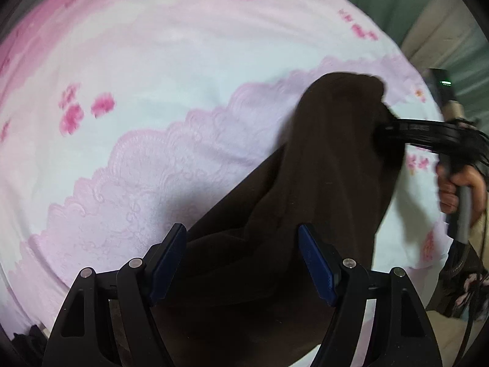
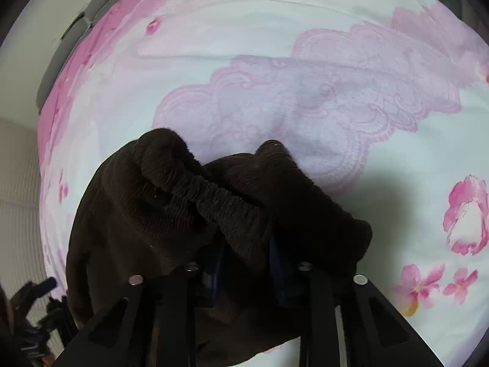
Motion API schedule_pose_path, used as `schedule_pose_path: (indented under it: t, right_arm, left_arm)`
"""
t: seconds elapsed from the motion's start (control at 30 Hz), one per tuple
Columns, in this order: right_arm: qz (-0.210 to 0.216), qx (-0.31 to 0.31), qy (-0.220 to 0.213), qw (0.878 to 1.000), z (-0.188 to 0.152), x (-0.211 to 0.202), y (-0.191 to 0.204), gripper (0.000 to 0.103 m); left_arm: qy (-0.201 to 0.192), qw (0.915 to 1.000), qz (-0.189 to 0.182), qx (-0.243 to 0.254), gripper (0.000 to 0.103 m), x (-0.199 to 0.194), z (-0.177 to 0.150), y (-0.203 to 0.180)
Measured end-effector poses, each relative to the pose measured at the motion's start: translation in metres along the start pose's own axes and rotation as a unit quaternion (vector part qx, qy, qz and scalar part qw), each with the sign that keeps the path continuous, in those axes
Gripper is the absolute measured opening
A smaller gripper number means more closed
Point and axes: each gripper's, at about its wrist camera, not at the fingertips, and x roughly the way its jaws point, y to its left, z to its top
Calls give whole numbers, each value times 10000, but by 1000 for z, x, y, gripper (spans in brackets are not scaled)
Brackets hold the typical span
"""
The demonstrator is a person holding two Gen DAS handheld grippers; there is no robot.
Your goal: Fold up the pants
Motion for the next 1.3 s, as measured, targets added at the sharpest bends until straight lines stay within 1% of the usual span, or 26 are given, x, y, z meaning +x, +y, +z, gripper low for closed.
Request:
schedule_pose_path:
  t: [0.03, 0.07, 0.1, 0.13, 0.2, 0.23, 0.3, 0.4, 0.5, 0.53, 0.6, 0.67, 0.73, 0.77, 0.83, 0.87, 0.9, 0.97, 1.0, 1.03, 1.1, 1.17, 1.27, 1.3]
  right_arm:
    - [24, 49, -7, 10000, 0, -3, -1, 19]
    - [44, 79, -34, 10000, 0, -8, -2, 17]
    - [64, 103, -165, 9998, -2, -22, -3, 16]
    - [15, 128, -417, 9990, -5, -41, -5, 16]
    - [-352, 103, -820, 9960, -12, -73, -11, 16]
    - [-536, 94, -859, 9948, -16, -83, -15, 16]
    - [-582, 66, -706, 9958, -19, -80, -19, 16]
    - [-635, 88, -543, 9965, -16, -69, -22, 16]
    - [-510, 287, -521, 9969, -13, -66, -29, 16]
    - [-529, 214, -534, 9969, -13, -66, -27, 16]
    - [-567, 96, -579, 9967, -12, -67, -23, 16]
    - [-547, 55, -600, 9967, -10, -67, -22, 17]
    - [-593, 46, -483, 9971, -6, -59, -24, 24]
    - [-622, 11, -404, 9972, -5, -56, -24, 26]
    - [-749, -147, -264, 9967, -7, -55, -23, 34]
    - [-756, -208, -279, 9965, -8, -58, -21, 37]
    - [-741, -289, -339, 9963, -10, -64, -19, 42]
    - [-683, -557, -635, 9941, -15, -83, -11, 56]
    - [-646, -703, -792, 9923, -17, -90, -7, 70]
    - [-596, -912, -1010, 9889, -16, -99, -2, 76]
    - [-486, -1239, -1179, 9841, -9, -103, 6, 76]
    - [-480, -1394, -1146, 9824, 7, -97, 11, 76]
    - [-176, -1253, -1019, 9867, 28, -81, 8, 76]
    - [-121, -1145, -897, 9893, 32, -73, 6, 75]
  left_arm:
    - [-31, 10000, -20, -41, 75, -1, -1, 3]
    - [-72, 9999, -3, -70, 74, -3, -1, 5]
    - [-122, 9999, 39, -72, 74, -5, -1, 6]
    - [-143, 9999, 46, -47, 74, -5, -1, 7]
    - [-109, 9997, 49, 191, 75, -4, 0, 1]
    - [-75, 9994, 63, 343, 75, -3, 1, -2]
    - [-1, 9974, 100, 713, 75, 1, 4, -14]
    - [73, 9956, 225, 904, 75, 6, 11, -17]
    - [188, 9967, 316, 723, 75, 17, 17, -9]
    - [252, 9970, 426, 593, 74, 23, 17, -5]
    - [288, 9974, 527, 389, 74, 30, 14, 0]
    - [338, 9970, 634, 276, 74, 35, 9, 2]
    - [319, 9957, 844, 200, 74, 35, 4, 2]
    - [256, 9954, 917, 144, 74, 32, 1, 1]
    - [-18, 9949, 1005, -43, 74, 17, -7, -3]
    - [-193, 9943, 1041, -132, 75, 7, -12, -6]
    - [-342, 9929, 1117, -214, 75, -1, -18, -10]
    - [-592, 9888, 1308, -395, 75, -18, -35, -21]
    - [-679, 9882, 1284, -479, 75, -25, -46, -28]
    - [-711, 9882, 1242, -537, 75, -28, -53, -32]
    - [-743, 9879, 1104, -796, 75, -32, -70, -45]
    - [-693, 9879, 962, -1002, 75, -32, -83, -53]
    - [-618, 9873, 847, -1193, 75, -27, -97, -68]
    - [-611, 9868, 830, -1246, 75, -26, -101, -72]
